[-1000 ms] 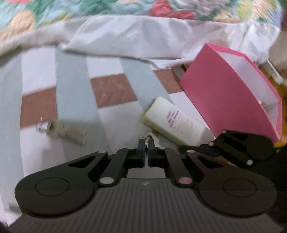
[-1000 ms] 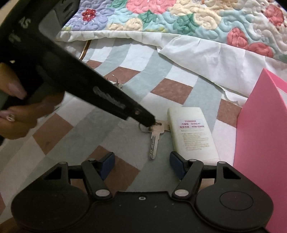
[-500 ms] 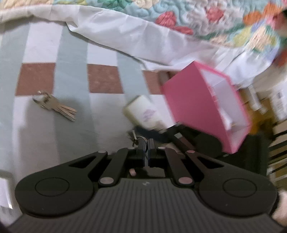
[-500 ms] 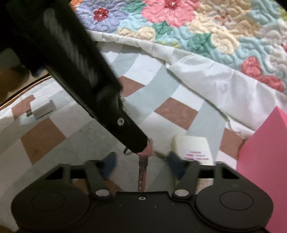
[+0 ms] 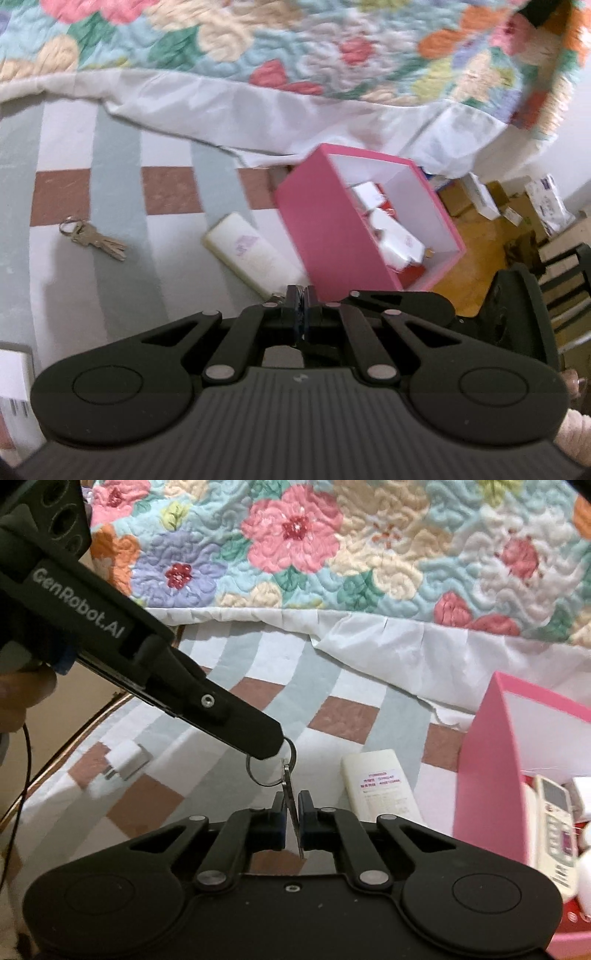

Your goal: Organize rigid objects

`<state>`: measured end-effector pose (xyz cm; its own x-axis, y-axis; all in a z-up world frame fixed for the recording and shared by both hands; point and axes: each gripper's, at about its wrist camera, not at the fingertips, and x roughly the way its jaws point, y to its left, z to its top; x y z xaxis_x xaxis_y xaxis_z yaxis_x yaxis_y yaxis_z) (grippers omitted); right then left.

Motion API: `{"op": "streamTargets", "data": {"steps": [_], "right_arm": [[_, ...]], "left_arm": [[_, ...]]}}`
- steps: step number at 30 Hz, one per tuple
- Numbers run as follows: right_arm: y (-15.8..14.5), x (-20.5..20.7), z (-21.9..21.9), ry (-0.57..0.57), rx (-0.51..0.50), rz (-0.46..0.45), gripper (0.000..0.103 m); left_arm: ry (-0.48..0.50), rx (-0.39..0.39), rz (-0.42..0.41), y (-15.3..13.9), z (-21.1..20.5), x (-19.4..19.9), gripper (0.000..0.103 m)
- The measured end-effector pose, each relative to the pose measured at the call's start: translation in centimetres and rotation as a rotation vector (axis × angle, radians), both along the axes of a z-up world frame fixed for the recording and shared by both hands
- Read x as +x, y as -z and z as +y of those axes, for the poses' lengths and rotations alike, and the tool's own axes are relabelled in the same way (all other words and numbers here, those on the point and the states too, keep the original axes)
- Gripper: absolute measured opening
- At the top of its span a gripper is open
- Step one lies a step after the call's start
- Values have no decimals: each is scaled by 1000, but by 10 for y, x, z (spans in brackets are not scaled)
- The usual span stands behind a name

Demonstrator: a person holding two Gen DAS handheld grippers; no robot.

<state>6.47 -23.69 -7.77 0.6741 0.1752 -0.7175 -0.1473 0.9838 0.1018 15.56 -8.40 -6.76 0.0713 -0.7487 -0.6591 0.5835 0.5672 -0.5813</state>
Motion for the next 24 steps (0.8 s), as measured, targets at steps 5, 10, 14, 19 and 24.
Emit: {"op": "streamTargets", "data": {"steps": [5, 10, 14, 19, 24], "right_arm": [[-27, -22, -8, 54, 59, 7, 6], [-60, -39, -26, 95, 66, -6, 5], [-82, -47, -43, 138, 67, -42, 1], [-95, -49, -71, 199, 82, -62, 1], [-87, -52, -80, 183, 136, -19, 4]], "left_arm": [[43, -21, -59, -34, -10, -25, 1], [88, -44, -67, -57, -31, -37, 1], [122, -57, -78, -73, -56, -40, 1], [151, -81, -115, -95, -82, -42, 1], [144, -50, -134, -92, -83, -41, 1]]}}
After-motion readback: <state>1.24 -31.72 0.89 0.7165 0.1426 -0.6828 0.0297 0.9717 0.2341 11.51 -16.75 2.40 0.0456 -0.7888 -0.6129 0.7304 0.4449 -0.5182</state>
